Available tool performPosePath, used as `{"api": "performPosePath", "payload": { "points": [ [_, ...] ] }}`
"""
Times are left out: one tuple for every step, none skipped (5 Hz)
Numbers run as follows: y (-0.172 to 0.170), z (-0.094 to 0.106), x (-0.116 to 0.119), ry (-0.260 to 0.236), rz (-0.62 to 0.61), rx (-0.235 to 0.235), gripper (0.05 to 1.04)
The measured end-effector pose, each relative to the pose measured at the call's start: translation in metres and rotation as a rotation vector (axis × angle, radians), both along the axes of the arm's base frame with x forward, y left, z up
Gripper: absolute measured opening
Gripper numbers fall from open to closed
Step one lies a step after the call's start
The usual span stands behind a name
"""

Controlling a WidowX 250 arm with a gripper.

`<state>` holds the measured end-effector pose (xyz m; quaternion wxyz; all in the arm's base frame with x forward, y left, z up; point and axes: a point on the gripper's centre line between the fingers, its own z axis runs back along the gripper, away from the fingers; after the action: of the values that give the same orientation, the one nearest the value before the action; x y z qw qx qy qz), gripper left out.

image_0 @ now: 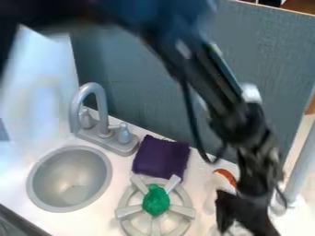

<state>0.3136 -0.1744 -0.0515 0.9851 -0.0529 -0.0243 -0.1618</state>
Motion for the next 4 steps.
{"api": "performPosePath", "payload": {
  "points": [
    [0.026, 0.044, -0.002, -0.076, 0.030, -0.105, 1.004],
    [0.056, 0.076, -0.003, -0.123, 0.087, -0.147, 1.004],
    [0.076, 0.076, 0.015, -0.152, 0.147, -0.022, 1.003],
    [0.084, 0.042, 0.048, -0.104, 0.138, 0.105, 1.003]
  ]
}}
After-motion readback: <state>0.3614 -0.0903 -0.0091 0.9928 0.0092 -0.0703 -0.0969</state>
